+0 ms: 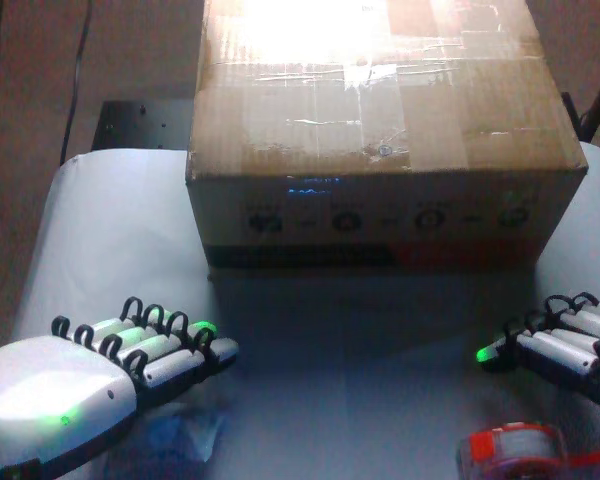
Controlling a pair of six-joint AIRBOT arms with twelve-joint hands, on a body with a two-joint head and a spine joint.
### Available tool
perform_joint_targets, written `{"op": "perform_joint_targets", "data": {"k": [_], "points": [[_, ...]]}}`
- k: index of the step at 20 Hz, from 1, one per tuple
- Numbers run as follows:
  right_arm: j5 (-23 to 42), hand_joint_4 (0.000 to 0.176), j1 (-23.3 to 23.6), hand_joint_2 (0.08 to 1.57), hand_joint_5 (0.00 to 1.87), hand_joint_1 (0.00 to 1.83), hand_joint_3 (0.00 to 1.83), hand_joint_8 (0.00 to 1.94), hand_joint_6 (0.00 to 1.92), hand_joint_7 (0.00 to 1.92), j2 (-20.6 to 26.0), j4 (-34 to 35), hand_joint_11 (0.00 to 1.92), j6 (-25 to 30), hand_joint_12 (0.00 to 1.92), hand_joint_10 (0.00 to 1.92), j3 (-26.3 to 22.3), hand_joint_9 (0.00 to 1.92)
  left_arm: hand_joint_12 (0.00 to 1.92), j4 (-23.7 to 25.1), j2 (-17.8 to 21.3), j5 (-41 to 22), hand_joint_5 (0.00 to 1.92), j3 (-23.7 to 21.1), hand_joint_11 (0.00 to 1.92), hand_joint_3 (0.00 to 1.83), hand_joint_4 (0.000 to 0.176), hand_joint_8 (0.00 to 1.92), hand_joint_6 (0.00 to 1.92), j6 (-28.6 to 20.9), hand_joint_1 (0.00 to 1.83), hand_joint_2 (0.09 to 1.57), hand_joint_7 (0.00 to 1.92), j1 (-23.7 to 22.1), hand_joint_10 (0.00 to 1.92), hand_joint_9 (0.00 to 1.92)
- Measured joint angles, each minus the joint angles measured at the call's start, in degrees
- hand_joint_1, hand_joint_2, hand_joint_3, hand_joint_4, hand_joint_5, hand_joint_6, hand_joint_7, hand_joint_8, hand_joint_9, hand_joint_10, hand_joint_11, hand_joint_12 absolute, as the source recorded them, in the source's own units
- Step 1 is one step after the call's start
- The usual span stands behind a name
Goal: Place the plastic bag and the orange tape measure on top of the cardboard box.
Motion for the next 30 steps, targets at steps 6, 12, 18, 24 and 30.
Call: {"op": "perform_joint_targets", "data": {"k": [6, 12, 18, 24, 30], "points": [[1.55, 0.000, 1.29, 0.82, 0.15, 0.71, 0.00, 0.00, 0.21, 0.25, -3.08, -0.59, 0.00, -0.44, 1.23, 0.25, 2.27, 0.18, 0.00, -3.58, -2.89, -0.42, 0.00, 1.73, 0.00, 0.72, 0.000, 0.00, 0.00, 2.16, 0.78, 0.93, 0.00, 1.25, 0.00, 0.00], [1.11, 0.000, 1.88, 0.89, 0.38, 0.93, 0.01, 0.02, 0.15, 0.37, -5.18, -0.83, 0.00, -0.83, 1.54, 0.27, 3.96, 0.32, 0.00, -5.29, -5.11, 3.61, 0.00, 2.64, 0.00, 0.64, 0.000, 0.00, 0.00, 2.62, 0.84, 1.02, 0.00, 4.44, 0.00, 0.00], [-0.63, 0.000, 2.29, 1.19, 0.89, 1.35, 0.00, 1.28, 1.14, 0.74, -6.21, -0.17, 0.61, 0.20, 1.58, 1.47, 4.72, 0.73, 0.89, -5.22, -6.58, 4.87, 0.12, 3.91, 0.00, 0.19, 0.000, 0.10, 0.49, 2.75, 1.05, 1.34, 0.13, 5.01, 0.08, 0.05], [-0.24, 0.000, 2.93, 1.25, 0.69, 1.48, 0.00, 1.51, 1.19, 0.59, -6.27, -0.55, 0.55, 0.66, 1.81, 1.57, 4.66, 0.67, 1.76, -5.29, -8.22, 8.35, 0.45, 5.64, 0.00, 0.00, 0.000, 1.81, 1.77, 2.73, 0.95, 1.48, 0.26, 5.35, 1.51, 0.00], [1.36, 0.000, 4.02, 1.22, 0.72, 1.47, 0.00, 1.24, 1.41, 0.67, -5.18, -1.07, 0.54, 0.57, 1.77, 1.35, 3.89, 0.72, 1.92, -6.16, -9.49, 11.30, 0.40, 6.84, 0.05, 0.00, 0.000, 1.84, 1.67, 2.27, 1.26, 1.42, 0.49, 5.11, 1.92, 0.37]]}}
